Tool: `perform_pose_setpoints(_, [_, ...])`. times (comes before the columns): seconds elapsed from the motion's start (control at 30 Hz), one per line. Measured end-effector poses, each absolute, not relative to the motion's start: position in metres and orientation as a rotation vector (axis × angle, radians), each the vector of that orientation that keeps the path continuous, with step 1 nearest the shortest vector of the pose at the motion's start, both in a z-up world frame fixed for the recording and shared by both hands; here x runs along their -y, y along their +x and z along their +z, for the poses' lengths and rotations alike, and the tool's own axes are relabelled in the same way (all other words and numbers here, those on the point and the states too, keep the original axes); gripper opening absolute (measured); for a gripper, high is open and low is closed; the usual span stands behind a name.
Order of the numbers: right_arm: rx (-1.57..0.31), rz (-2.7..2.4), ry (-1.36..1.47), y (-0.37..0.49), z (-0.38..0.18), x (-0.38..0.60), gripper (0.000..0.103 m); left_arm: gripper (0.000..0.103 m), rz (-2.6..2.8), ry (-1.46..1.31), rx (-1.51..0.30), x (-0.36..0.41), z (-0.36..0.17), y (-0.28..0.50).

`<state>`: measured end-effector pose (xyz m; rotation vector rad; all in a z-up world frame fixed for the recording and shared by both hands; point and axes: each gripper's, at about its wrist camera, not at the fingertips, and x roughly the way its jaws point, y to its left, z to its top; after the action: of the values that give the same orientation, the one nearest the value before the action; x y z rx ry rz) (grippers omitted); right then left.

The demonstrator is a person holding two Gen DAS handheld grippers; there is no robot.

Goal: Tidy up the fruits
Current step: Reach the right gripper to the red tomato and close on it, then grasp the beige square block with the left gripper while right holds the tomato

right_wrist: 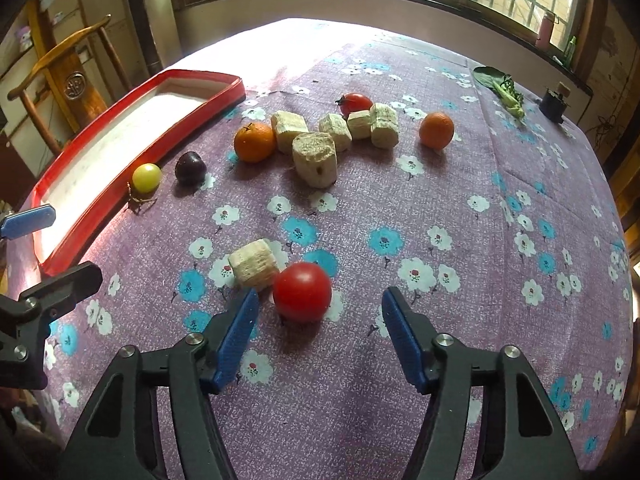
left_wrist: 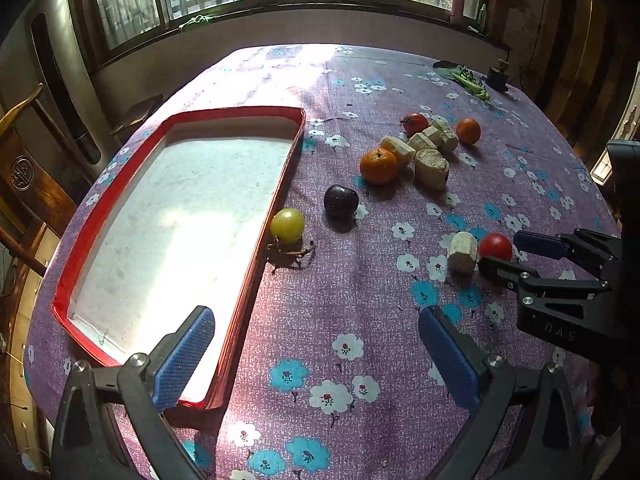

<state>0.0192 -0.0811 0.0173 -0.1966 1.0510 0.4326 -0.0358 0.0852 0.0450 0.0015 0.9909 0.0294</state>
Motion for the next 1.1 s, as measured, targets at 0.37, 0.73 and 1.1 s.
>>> perform_pose_setpoints(0.37, [-1.026, 0.435, -0.162, 0.01, 0.024, 0.098, 0.029, 0.103, -0.097, 0.052, -1.032, -0.051, 0.041, -0.022])
perform_pose_setpoints(0.73, [-1.064, 0.341, -0.075, -0.011, 0.019, 0.146, 0.03, 0.083, -0.306, 0.111, -1.129, 0.005, 0.022, 0.021])
perform_pose_setpoints(1.1, [-1.054, 0.336, -0.007, -0.02, 0.022, 0.161, 0.03, 0.028, -0.347, 0.057, -1.113, 0.007, 0.016, 0.034])
